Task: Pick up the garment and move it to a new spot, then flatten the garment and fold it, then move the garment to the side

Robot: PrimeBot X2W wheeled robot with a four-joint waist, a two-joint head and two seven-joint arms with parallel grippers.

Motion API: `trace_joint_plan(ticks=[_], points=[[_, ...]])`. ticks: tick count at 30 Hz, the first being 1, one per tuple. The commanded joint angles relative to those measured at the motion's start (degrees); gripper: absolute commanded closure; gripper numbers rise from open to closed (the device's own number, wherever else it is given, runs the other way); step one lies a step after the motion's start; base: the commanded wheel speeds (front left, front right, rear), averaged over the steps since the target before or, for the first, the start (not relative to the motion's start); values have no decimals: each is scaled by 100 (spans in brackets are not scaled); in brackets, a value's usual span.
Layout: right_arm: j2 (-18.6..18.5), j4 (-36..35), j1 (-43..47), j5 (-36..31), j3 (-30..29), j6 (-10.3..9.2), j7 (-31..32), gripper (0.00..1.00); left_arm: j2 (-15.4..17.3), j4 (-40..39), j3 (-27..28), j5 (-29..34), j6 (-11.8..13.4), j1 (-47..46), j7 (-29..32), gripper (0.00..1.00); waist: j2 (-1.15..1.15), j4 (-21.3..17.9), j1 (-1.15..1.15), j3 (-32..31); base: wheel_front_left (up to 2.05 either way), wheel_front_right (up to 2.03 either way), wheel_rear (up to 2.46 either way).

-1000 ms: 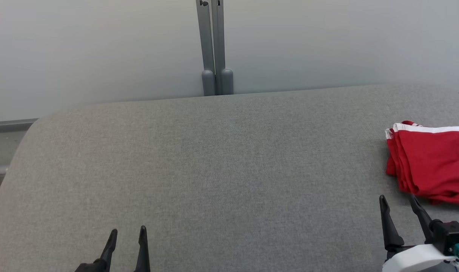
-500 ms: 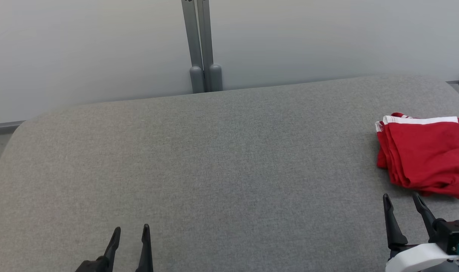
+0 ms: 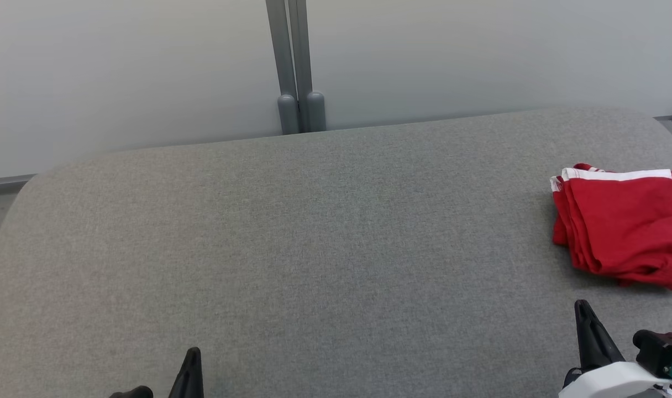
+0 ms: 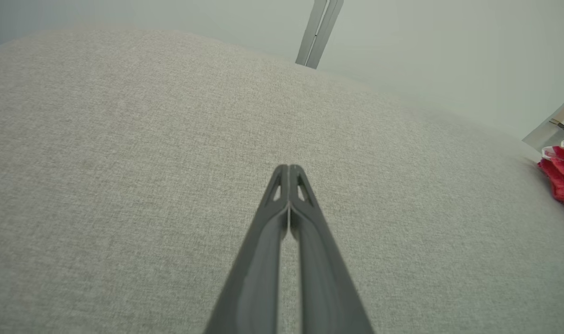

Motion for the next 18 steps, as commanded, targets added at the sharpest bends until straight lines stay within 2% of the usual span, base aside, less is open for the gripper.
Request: trace_joint_plan(ticks=[1, 18], points=[[-27, -80, -158, 276, -33, 0, 54, 100, 28, -83, 66, -257, -39, -188, 45, 100, 0, 2, 0, 3, 0, 0, 0], [59, -90, -389, 1910, -65, 0, 456, 100, 70, -98, 299, -1764, -107, -506, 427, 100, 0, 16, 0, 32, 0, 0, 0]])
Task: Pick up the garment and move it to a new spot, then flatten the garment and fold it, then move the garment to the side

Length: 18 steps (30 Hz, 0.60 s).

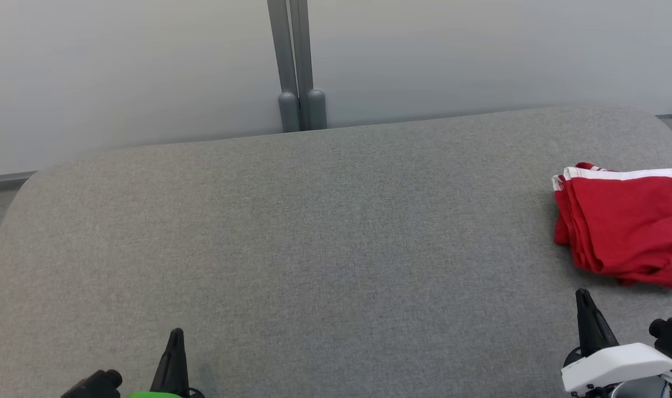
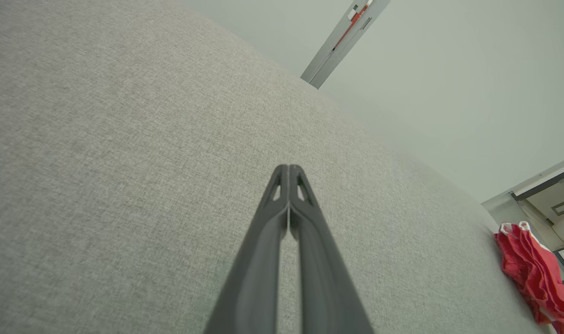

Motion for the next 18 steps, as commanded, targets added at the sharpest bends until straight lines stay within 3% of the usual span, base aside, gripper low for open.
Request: trace_joint_plan(ticks=[1, 18], points=[[-11, -84, -160, 240, -32, 0, 49, 100, 58, -87, 54, -236, -24, -195, 37, 100, 0, 1, 0, 3, 0, 0, 0], [59, -75, -365, 1596, -72, 0, 400, 100, 79, -112, 266, -1471, -83, -450, 368, 100, 0, 15, 0, 33, 0, 0, 0]])
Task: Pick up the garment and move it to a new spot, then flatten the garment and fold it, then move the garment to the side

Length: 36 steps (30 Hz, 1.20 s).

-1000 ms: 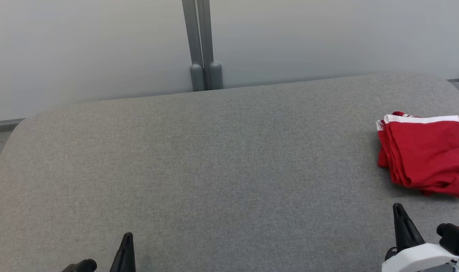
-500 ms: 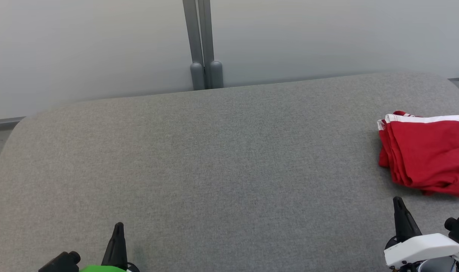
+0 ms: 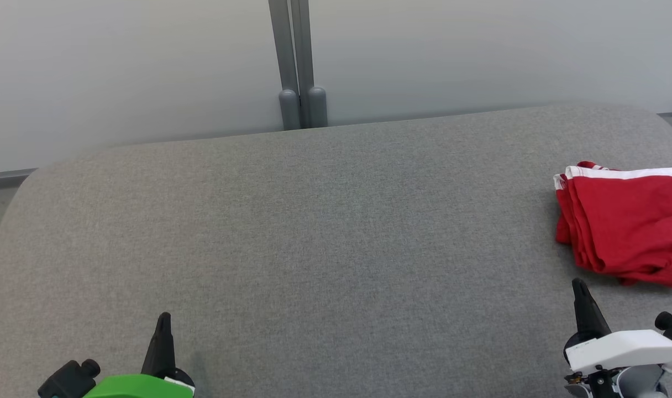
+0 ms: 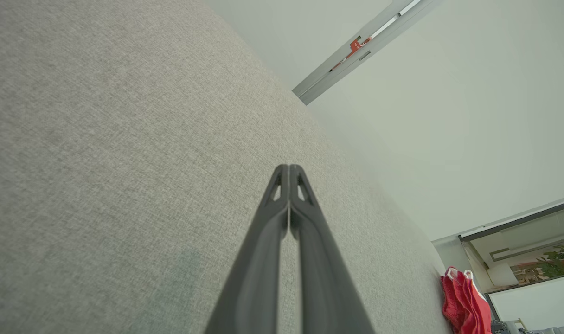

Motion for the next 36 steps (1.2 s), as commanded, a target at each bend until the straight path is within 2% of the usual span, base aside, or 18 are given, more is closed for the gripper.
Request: trace_joint_plan(ticks=[1, 36], points=[[-18, -73, -142, 189, -30, 1, 47, 100, 56, -78, 55, -177, -31, -172, 37, 100, 0, 1, 0, 3, 0, 0, 0], [102, -52, -462, 2342, -94, 2, 609, 100, 66, -106, 422, -2110, -121, -576, 589, 100, 0, 30, 0, 65, 0, 0, 0]])
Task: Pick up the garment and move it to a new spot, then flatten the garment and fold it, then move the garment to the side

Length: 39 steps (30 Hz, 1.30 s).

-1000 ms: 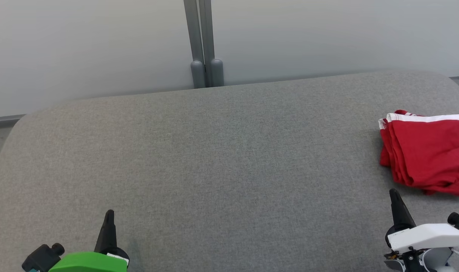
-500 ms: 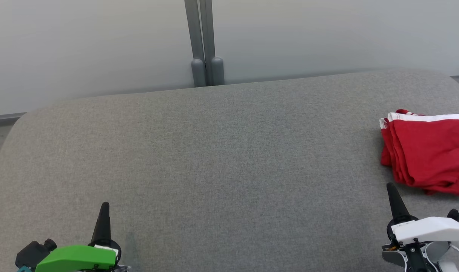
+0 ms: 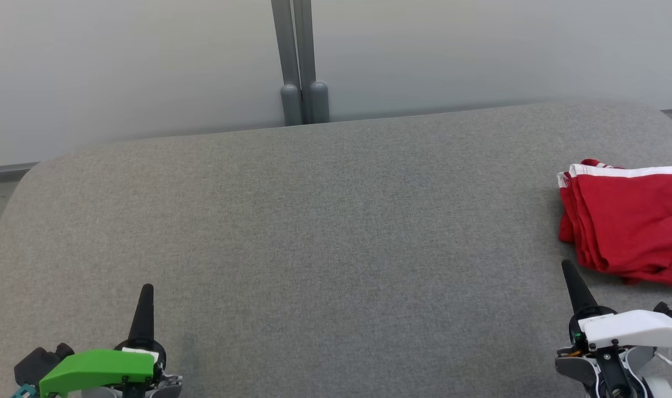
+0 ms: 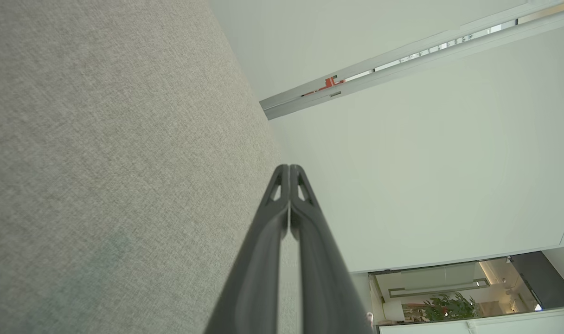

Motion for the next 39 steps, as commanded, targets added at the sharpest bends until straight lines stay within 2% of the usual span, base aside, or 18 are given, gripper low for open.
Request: trace_joint_plan(ticks=[1, 39], points=[[1, -49, -110, 162, -20, 3, 37, 100, 48, -54, 52, -124, -26, -147, 41, 100, 0, 1, 0, 2, 0, 0, 0], [92, -25, -357, 1864, -69, 4, 484, 100, 37, -66, 357, -1651, -107, -471, 488, 100, 0, 32, 0, 70, 0, 0, 0]])
